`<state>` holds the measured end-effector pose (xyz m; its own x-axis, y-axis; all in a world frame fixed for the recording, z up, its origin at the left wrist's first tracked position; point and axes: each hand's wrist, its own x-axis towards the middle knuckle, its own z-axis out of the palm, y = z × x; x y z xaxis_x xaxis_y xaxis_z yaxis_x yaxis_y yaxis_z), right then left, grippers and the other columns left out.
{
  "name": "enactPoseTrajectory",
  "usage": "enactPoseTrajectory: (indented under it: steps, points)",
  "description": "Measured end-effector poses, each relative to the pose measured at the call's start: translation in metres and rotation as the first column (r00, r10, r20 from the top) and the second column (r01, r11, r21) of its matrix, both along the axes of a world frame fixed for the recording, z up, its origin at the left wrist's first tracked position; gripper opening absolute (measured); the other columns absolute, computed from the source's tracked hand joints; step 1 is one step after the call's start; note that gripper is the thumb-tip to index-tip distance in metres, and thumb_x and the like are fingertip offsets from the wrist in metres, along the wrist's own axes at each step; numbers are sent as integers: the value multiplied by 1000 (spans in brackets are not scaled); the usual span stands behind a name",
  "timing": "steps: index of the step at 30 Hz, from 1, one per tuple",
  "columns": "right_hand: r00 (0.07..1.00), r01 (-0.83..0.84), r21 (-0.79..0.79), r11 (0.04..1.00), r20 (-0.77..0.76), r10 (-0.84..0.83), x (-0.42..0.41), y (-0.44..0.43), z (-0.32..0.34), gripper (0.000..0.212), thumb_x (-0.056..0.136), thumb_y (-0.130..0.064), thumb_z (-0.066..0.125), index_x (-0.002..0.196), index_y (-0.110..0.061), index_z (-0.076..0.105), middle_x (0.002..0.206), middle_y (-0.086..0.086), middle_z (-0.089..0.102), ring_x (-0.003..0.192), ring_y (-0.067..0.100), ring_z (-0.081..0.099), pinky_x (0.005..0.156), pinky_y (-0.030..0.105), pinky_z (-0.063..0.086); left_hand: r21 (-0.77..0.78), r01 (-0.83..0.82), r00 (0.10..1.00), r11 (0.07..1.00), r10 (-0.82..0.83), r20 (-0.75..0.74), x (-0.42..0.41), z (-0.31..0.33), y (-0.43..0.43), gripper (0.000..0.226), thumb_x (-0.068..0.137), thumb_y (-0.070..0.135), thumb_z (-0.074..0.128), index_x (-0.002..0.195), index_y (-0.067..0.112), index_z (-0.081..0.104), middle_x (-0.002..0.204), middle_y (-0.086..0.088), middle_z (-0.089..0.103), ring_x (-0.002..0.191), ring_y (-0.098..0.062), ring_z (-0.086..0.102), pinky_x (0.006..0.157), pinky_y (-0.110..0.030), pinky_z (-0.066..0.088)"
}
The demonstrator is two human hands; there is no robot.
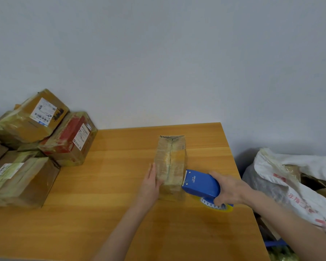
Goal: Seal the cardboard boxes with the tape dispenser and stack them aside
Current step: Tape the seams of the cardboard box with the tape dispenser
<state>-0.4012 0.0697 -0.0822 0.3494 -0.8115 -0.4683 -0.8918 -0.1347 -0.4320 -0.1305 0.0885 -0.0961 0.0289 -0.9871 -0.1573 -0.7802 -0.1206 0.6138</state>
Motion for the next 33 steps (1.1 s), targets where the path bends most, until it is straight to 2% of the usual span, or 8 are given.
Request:
enactPoseTrajectory:
  steps: [2, 4, 8, 12, 18, 24, 26, 33]
  points:
    - [998, -8, 7, 1000, 66, 8, -5, 3, -2, 69, 63, -40, 78, 117, -38, 36, 105, -6, 58, 94, 17, 59, 81, 41, 54, -113, 169, 944, 979, -128, 305, 3, -5, 5, 54, 105, 28, 29, 153, 19, 5, 160, 0, -11, 148, -21, -8, 119, -30, 2]
    - [990, -3, -4, 1000, 143, 4, -13, 8, -3, 89, 65, -49, 79, 136, -46, 26, 121, -12, 52, 108, 14, 54, 90, 37, 50, -167, 365, 859, 916, -262, 441, -5, -9, 10, 52, 104, 36, 16, 151, 26, -3, 157, 6, -13, 144, -17, -22, 119, -33, -12]
    - [978, 4, -63, 998, 210, 10, -25, 16, -3, 96, 69, -45, 74, 129, -73, 5, 126, -23, 47, 110, 8, 52, 90, 29, 50, -85, 478, 737, 874, -346, 580, -12, -19, 15, 54, 94, 48, 4, 142, 43, -18, 156, 15, -9, 148, -14, -7, 115, -37, -19]
    - [968, 16, -46, 999, 252, -3, -35, 19, -5, 98, 68, -37, 70, 127, -79, 4, 124, -24, 48, 100, 6, 56, 80, 28, 54, -96, 464, 748, 880, -332, 574, -9, -21, 14, 50, 98, 47, 6, 143, 45, -15, 159, 15, 3, 148, -12, 4, 116, -34, -17]
    - [981, -12, -22, 1000, 195, 16, -61, 27, -7, 98, 63, -41, 66, 126, -80, 1, 123, -30, 44, 97, 1, 55, 76, 23, 52, -129, 472, 760, 872, -328, 561, -12, -13, 16, 54, 96, 45, 15, 148, 35, 27, 151, 6, 38, 140, -18, 36, 117, -42, 11]
    - [969, -173, -141, 975, -203, 143, -31, 19, -5, 88, 78, -54, 56, 144, -59, -2, 109, -10, 54, 94, 13, 58, 76, 29, 52, -145, 462, 783, 875, -326, 530, -11, -18, 16, 53, 101, 41, 38, 150, 37, 18, 156, 8, 28, 145, -16, 23, 118, -37, -1]
    - [957, -202, -150, 968, -240, 163, -9, 13, -8, 85, 80, -55, 54, 146, -57, -1, 107, -6, 54, 91, 17, 56, 72, 32, 51, -161, 463, 789, 872, -323, 522, -11, -18, 16, 54, 100, 40, 42, 149, 37, 21, 155, 7, 30, 145, -17, 26, 118, -39, 2]
    - [939, -206, -20, 978, -284, 192, 16, -14, 7, 87, 75, -47, 61, 145, -58, 11, 78, -16, 44, 78, 13, 48, 52, 24, 34, -154, 455, 771, 877, -301, 562, -10, -22, 15, 57, 101, 46, 27, 143, 45, -11, 160, 12, 8, 148, -11, 4, 116, -34, -15]
